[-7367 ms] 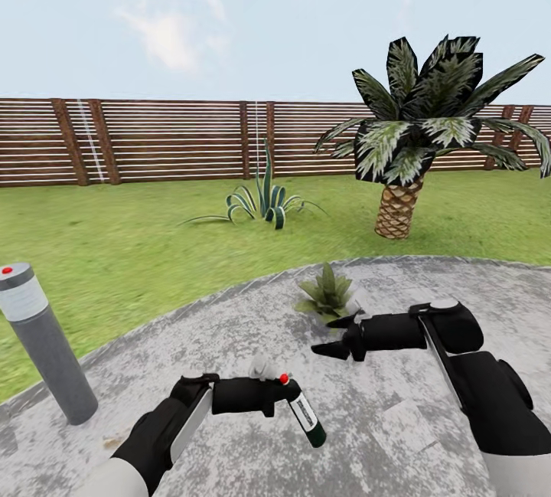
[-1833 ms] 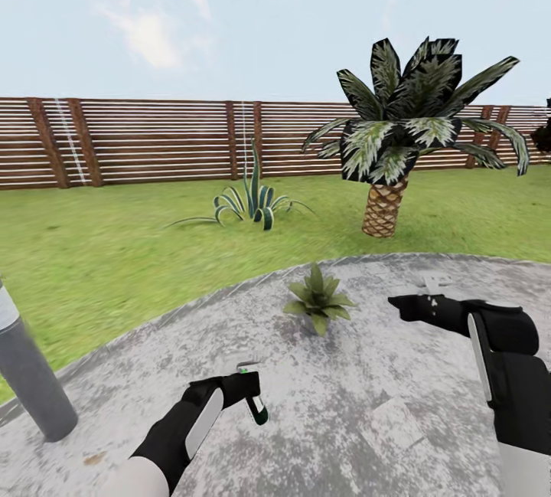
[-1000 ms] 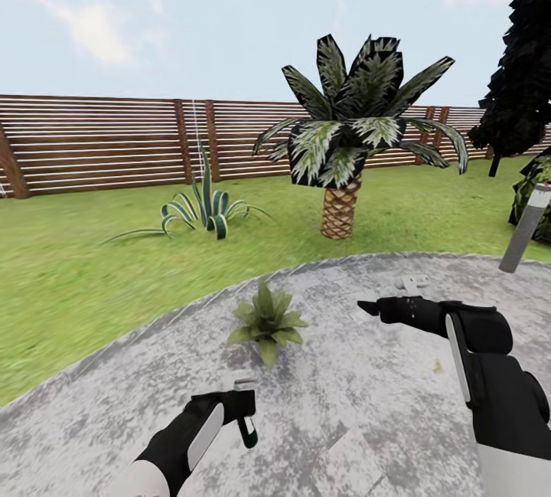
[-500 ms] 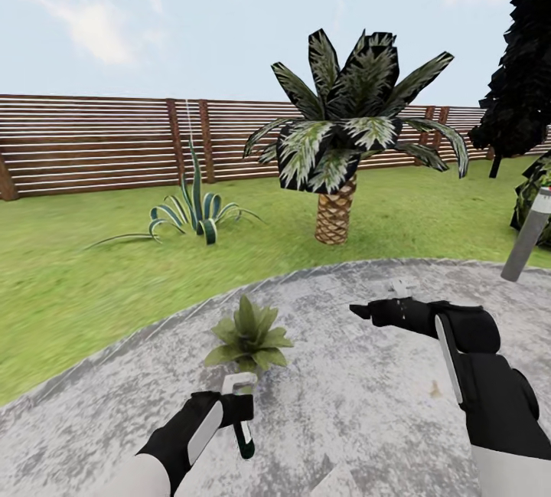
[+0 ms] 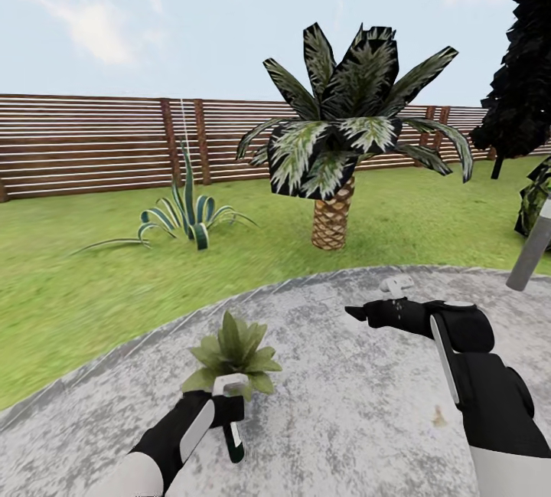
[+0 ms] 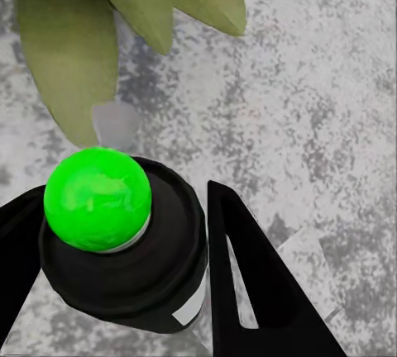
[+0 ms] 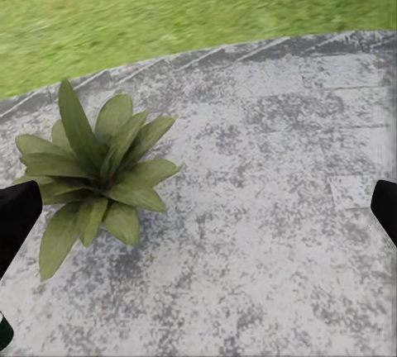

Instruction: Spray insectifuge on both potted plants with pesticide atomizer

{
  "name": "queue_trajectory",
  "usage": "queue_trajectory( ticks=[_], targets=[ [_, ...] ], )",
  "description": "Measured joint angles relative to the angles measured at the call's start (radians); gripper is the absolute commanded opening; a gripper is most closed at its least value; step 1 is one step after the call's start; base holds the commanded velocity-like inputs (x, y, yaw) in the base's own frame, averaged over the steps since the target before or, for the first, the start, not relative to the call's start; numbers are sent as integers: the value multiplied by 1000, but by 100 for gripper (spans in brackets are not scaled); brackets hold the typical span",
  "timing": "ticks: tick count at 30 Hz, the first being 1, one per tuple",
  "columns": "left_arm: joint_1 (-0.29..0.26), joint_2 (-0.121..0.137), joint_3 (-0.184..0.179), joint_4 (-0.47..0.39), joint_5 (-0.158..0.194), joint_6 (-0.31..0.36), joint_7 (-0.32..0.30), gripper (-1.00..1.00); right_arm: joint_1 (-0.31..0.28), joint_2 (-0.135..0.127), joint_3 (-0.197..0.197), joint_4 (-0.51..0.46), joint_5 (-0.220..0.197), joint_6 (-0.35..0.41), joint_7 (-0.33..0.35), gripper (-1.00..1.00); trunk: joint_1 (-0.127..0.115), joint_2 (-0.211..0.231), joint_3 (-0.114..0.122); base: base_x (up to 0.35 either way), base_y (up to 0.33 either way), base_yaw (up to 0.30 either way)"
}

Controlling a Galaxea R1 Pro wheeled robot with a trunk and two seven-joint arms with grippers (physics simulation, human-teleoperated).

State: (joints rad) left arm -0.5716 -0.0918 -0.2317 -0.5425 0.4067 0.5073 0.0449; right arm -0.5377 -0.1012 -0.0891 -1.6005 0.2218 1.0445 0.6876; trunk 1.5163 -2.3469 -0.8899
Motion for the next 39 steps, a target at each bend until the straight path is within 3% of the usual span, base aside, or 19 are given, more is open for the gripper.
queue_trajectory(
  ticks=[1, 2, 4, 6, 13, 15, 17, 21, 35, 39],
  targets=[
    [0, 1, 17, -1, -3, 9, 19, -100, 0, 0, 0, 0, 0, 0, 0, 100, 0, 0, 0, 22, -6, 0],
    [1, 4, 105, -12, 0, 65, 101, -100, 0, 0, -1, 0, 1, 0, 0, 100, 4, -7, -3, 18, -5, 0],
    [-1, 7, 156, -17, 7, 107, 122, -100, 0, 0, -3, 0, -1, 0, 0, 100, 12, -21, -9, 6, -2, 0],
    [-17, 17, 171, -15, 4, 128, 122, -100, -7, 0, -4, 0, -2, 0, 1, 100, 19, -35, -16, 2, -1, 0],
    [-37, 34, 168, -2, -2, 150, 125, -100, -49, 9, -4, 10, -2, 0, 0, 100, 46, -84, -38, 0, 0, 0],
    [-38, 34, 145, -1, -7, 146, 124, -100, -51, 11, -2, 7, -2, 0, 0, 100, 54, -98, -44, 0, 0, 0],
    [-38, 33, 92, -1, -10, 140, 122, -100, -51, 12, 2, 3, -1, 0, 0, 100, 62, -112, -50, 0, 0, 0],
    [-38, 31, 73, -1, -11, 139, 110, -100, -51, 12, 3, 2, -1, 0, 0, 100, 77, -140, -63, 0, 0, 0],
    [-39, 23, 70, 0, -3, 139, 52, -100, -49, 12, 5, -2, -2, 0, 0, 100, 89, -155, -115, 0, 0, 0],
    [-37, 21, 67, -17, -3, 133, 52, -100, -46, 12, 6, -2, -2, 0, 0, 100, 89, -155, -116, 0, 0, 0]
  ],
)
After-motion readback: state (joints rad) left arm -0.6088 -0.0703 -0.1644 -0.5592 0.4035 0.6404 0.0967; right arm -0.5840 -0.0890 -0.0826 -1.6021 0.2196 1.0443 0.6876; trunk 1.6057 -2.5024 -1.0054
